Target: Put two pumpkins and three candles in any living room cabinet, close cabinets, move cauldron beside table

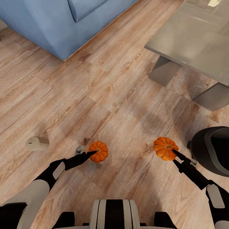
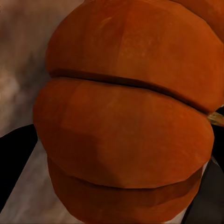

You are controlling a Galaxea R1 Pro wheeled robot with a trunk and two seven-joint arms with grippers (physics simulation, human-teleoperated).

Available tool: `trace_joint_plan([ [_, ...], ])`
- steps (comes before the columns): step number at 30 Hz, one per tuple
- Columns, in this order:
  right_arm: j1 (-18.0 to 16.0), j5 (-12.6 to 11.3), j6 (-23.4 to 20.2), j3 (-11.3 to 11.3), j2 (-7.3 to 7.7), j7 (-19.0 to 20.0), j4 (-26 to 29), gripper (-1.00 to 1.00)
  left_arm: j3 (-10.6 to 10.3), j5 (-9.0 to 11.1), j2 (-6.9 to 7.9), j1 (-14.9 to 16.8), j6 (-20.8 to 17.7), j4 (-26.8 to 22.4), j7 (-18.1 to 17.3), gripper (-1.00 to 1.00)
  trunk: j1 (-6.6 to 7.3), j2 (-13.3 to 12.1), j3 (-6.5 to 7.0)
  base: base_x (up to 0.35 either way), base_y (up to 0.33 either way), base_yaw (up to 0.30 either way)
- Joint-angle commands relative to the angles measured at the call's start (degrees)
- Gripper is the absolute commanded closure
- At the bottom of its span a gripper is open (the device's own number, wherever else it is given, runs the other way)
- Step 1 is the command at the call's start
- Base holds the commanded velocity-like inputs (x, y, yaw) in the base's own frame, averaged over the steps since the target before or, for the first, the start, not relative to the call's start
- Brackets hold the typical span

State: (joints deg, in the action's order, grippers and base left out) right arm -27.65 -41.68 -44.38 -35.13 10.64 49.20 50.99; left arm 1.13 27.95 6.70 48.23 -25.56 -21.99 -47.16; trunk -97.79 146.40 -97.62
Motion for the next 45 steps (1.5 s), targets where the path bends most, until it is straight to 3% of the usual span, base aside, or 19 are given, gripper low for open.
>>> trace_joint_plan([
  [1,-0.03,-0.16,-0.36,-0.09,-0.01,0.10,-0.02,1.00,0.10,0.07,0.01,0.01,-0.37,0.01,-0.10,1.00,0.01,0.01,-0.03,0.000,0.000,0.000],
  [42,-0.03,-0.16,-0.36,-0.11,-0.01,0.10,-0.02,1.00,0.10,0.35,0.41,0.02,-0.63,-0.07,-1.67,1.00,0.01,0.01,-0.03,0.000,0.000,0.000],
  [45,-0.03,-0.16,-0.36,-0.11,-0.01,0.10,-0.02,1.00,0.10,0.35,0.41,0.02,-0.63,-0.07,-1.75,1.00,0.08,-0.03,0.64,0.000,0.000,0.000],
])
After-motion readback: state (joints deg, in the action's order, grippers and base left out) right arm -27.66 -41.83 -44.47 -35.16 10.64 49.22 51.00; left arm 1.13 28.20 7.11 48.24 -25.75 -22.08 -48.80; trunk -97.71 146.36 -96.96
